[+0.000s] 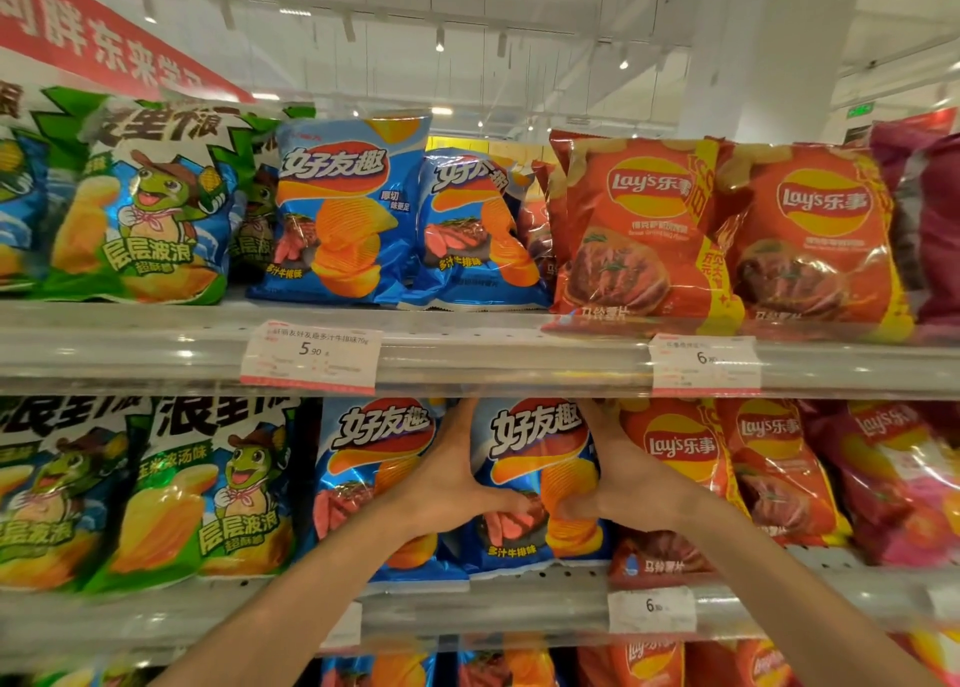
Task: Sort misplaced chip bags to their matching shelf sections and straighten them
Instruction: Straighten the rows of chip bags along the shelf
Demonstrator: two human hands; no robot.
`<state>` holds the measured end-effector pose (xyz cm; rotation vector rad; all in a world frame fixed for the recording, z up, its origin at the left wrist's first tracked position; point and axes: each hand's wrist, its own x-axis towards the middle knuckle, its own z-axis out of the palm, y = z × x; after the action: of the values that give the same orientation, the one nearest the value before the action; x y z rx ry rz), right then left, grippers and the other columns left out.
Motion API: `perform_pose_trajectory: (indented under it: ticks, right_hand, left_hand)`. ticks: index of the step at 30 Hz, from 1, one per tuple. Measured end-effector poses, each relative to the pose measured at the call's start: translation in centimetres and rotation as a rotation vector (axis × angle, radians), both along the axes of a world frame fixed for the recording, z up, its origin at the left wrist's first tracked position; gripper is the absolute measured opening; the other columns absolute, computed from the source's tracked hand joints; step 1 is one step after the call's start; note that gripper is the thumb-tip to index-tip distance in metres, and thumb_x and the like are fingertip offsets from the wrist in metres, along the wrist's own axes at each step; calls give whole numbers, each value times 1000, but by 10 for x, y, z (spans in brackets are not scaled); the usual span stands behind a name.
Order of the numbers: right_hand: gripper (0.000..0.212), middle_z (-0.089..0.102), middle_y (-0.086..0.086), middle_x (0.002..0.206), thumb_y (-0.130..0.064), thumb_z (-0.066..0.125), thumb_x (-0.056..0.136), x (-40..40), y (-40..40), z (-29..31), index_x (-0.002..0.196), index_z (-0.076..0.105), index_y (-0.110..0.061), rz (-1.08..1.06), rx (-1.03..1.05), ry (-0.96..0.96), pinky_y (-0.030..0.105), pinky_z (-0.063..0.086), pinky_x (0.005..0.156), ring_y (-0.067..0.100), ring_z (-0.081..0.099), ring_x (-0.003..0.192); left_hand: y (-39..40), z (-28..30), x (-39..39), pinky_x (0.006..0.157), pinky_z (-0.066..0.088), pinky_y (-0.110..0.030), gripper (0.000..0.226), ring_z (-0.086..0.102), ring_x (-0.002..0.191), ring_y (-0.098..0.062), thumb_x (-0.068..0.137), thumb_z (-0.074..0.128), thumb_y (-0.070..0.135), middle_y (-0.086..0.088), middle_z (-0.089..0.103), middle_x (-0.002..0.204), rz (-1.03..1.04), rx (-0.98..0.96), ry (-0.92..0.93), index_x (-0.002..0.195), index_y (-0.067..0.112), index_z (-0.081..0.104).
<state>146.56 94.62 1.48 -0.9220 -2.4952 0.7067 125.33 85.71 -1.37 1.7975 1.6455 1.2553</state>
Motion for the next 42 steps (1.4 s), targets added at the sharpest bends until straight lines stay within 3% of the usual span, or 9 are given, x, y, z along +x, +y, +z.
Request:
perform_pose_trajectory:
  ticks: [4, 7, 10, 13, 16, 19, 22, 36, 42]
  right_hand:
    - [132, -12, -11, 161, -21, 87, 68, -3, 1, 3, 155, -11, -32, -19, 50, -54, 16, 23, 108, 14, 2, 150]
    - [133, -19, -9, 162, -26, 87, 69, -3, 1, 4, 156, -13, -29, -24, 71, -72, 14, 19, 107, 11, -7, 150]
    - [124, -15, -13, 162, -34, 83, 73, -1, -5, 4, 156, -8, -34, -24, 65, -8, 18, 26, 109, 14, 4, 151]
    - [98, -1, -15, 158, -48, 72, 82, -1, -22, -2, 155, 8, -36, -115, 199, 56, 31, 37, 112, 22, 32, 143]
    - [78, 16, 2, 155, -62, 49, 91, -12, -42, -14, 154, 20, -27, -294, 556, 38, 44, 32, 116, 31, 29, 142]
    - [76, 26, 12, 158, -69, 30, 94, -39, -54, -33, 155, 25, -24, -297, 731, -52, 62, 19, 118, 36, 23, 147]
    - [81, 32, 14, 158, -75, 29, 91, -66, -59, -47, 153, 33, -23, -341, 702, -127, 74, 15, 111, 37, 20, 149]
    - [79, 39, 13, 154, -49, 57, 78, -74, -60, -49, 149, 40, -20, -458, 707, -114, 64, 39, 101, 36, 31, 145]
    - [75, 25, 13, 162, -55, 44, 89, -81, -54, -63, 155, 31, -20, -443, 763, -141, 72, 15, 111, 36, 14, 151]
  left_hand:
    - [1, 4, 0, 110, 36, -26, 122, 35, 137, -5, 60, 94, 34, 14, 35, 150, -8, -16, 35, 141, 61, 7]
    - [-5, 8, 6, 107, 41, -25, 116, 41, 134, -4, 66, 91, 31, 17, 40, 146, -28, -13, 61, 134, 67, 4]
    - [-19, 6, 9, 112, 41, -34, 111, 35, 141, -7, 75, 83, 42, 16, 30, 155, 16, 64, 165, 148, 56, 0]
    - [-41, -6, -4, 112, 40, -39, 84, 29, 143, -15, 89, 60, 54, 5, 24, 158, 253, 249, 447, 154, 39, 10]
    - [-59, -16, -24, 101, 46, -47, 61, 44, 129, -28, 91, 46, 49, -7, 40, 146, 483, 392, 714, 147, 26, 39]
    - [-65, -28, -36, 105, 38, -52, 55, 42, 133, -32, 94, 38, 52, -9, 41, 149, 601, 267, 843, 142, 26, 47]
    - [-60, -40, -41, 111, 25, -66, 59, 32, 142, -33, 95, 32, 58, -10, 36, 154, 656, 117, 884, 147, 31, 42]
    - [-53, -42, -58, 108, 37, -60, 68, 27, 147, -33, 93, 31, 59, -9, 29, 160, 578, 77, 952, 154, 28, 30]
    - [-54, -42, -57, 114, 19, -66, 65, 30, 145, -36, 95, 33, 55, -17, 35, 156, 618, 110, 1023, 151, 23, 38]
